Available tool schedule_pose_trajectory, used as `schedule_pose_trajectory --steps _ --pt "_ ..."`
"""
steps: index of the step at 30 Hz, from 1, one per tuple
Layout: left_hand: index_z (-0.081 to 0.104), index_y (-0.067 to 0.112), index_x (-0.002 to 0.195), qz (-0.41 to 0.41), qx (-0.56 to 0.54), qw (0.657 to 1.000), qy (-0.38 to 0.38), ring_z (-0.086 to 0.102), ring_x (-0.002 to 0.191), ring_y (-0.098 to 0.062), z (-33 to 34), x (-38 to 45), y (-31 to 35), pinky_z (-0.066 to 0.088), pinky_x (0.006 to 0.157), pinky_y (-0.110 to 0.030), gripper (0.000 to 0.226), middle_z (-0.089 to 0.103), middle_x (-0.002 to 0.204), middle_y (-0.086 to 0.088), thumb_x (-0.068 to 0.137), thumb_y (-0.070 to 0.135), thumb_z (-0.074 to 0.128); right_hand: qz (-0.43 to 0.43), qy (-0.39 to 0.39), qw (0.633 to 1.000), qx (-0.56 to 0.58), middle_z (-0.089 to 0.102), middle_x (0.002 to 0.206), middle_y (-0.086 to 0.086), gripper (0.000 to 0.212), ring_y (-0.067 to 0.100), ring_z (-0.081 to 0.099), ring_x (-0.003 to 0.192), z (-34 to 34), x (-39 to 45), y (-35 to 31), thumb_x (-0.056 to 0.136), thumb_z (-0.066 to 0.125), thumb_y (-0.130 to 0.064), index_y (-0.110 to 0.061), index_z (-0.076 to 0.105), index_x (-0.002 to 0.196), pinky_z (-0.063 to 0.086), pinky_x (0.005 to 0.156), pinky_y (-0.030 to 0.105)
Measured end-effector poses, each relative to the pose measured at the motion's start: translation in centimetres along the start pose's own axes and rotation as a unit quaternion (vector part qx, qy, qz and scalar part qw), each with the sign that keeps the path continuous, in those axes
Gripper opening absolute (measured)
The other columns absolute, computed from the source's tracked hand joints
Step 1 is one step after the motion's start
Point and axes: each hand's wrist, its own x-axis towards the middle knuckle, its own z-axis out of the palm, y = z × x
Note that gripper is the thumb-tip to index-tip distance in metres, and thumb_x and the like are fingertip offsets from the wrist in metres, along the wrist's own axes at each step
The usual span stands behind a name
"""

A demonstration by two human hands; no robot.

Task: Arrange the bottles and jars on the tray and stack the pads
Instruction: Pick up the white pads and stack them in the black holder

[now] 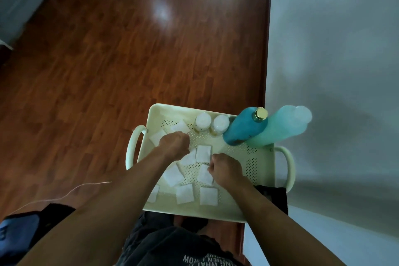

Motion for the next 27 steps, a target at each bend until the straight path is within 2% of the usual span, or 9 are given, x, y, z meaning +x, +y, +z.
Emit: schedule_pose_trajectory --steps 6,9,12,15,19,24,25,27 --pt "0.076 0.016 0.099 0.014 0.016 1.0 0.002 0.068 0.084 -0.025 0.5 -0.1 -0.4 0.055 0.068 -0.033 0.014 0.071 0.098 -0.005 0.09 0.023 0.069 0.005 0.0 0.999 0.035 0.071 0.111 0.005 0.027 0.022 0.067 0.101 0.4 0.1 0.1 0.098 0.06 -0.035 -0.015 0.068 0.115 0.052 0.081 0.03" --pt "0.076 0.016 0.099 0.022 0.026 0.999 0.003 0.067 0.082 -0.023 0.5 -0.4 -0.6 0.055 0.067 -0.033 0.014 0.071 0.097 -0.003 0.092 0.023 0.067 0.014 -0.019 0.998 0.056 0.071 0.113 0.005 0.027 0.023 0.067 0.104 -0.1 0.0 0.2 0.097 0.062 -0.033 -0.015 0.069 0.116 0.053 0.083 0.029" --pt "0.075 0.015 0.096 0.014 0.014 1.0 -0.005 0.066 0.078 -0.021 0.2 -0.8 -0.8 0.051 0.059 -0.03 0.013 0.071 0.094 -0.002 0.094 0.021 0.064 0.021 -0.031 0.996 0.075 0.073 0.11 0.006 0.023 0.023 0.067 0.102 -0.9 -0.1 0.5 0.094 0.066 -0.031 -0.016 0.072 0.11 0.05 0.079 0.027" --pt "0.074 0.015 0.094 -0.004 -0.004 1.0 -0.021 0.067 0.077 -0.021 -0.4 -1.5 -0.5 0.053 0.06 -0.032 0.016 0.071 0.091 -0.003 0.095 0.019 0.059 0.021 -0.03 0.995 0.089 0.075 0.106 0.003 0.018 0.022 0.068 0.097 -2.2 -0.3 0.9 0.092 0.069 -0.028 -0.017 0.075 0.105 0.051 0.077 0.027" --pt "0.071 0.012 0.09 -0.027 -0.048 0.998 -0.025 0.069 0.075 -0.021 -1.3 -2.5 -0.1 0.057 0.066 -0.034 0.016 0.072 0.086 -0.003 0.095 0.017 0.057 0.006 -0.024 0.995 0.102 0.077 0.095 0.0 0.014 0.016 0.068 0.083 -4.2 -0.9 1.4 0.092 0.065 -0.025 -0.017 0.076 0.096 0.054 0.074 0.028" --pt "0.077 0.009 0.089 -0.016 -0.136 0.99 0.022 0.07 0.08 -0.023 -2.5 -4.1 -0.4 0.061 0.073 -0.042 0.019 0.076 0.089 -0.004 0.091 0.021 0.062 0.009 -0.02 0.993 0.12 0.073 0.085 -0.001 0.019 0.016 0.067 0.079 -7.3 -2.0 2.8 0.093 0.059 -0.03 -0.017 0.072 0.087 0.057 0.074 0.034" --pt "0.077 0.008 0.088 -0.015 -0.166 0.986 0.031 0.07 0.08 -0.022 -2.7 -4.5 -0.4 0.06 0.072 -0.041 0.019 0.076 0.087 -0.002 0.091 0.022 0.064 0.013 -0.01 0.992 0.127 0.072 0.086 -0.002 0.02 0.016 0.067 0.079 -8.0 -2.4 3.2 0.093 0.058 -0.031 -0.018 0.072 0.088 0.056 0.074 0.033" --pt "0.078 0.012 0.087 -0.016 -0.241 0.969 0.055 0.067 0.075 -0.013 -2.7 -5.4 -0.2 0.054 0.065 -0.029 0.016 0.073 0.083 0.006 0.09 0.023 0.067 0.023 0.013 0.989 0.148 0.072 0.086 -0.004 0.018 0.015 0.065 0.08 -9.0 -3.3 4.2 0.092 0.06 -0.033 -0.021 0.071 0.085 0.053 0.072 0.031"
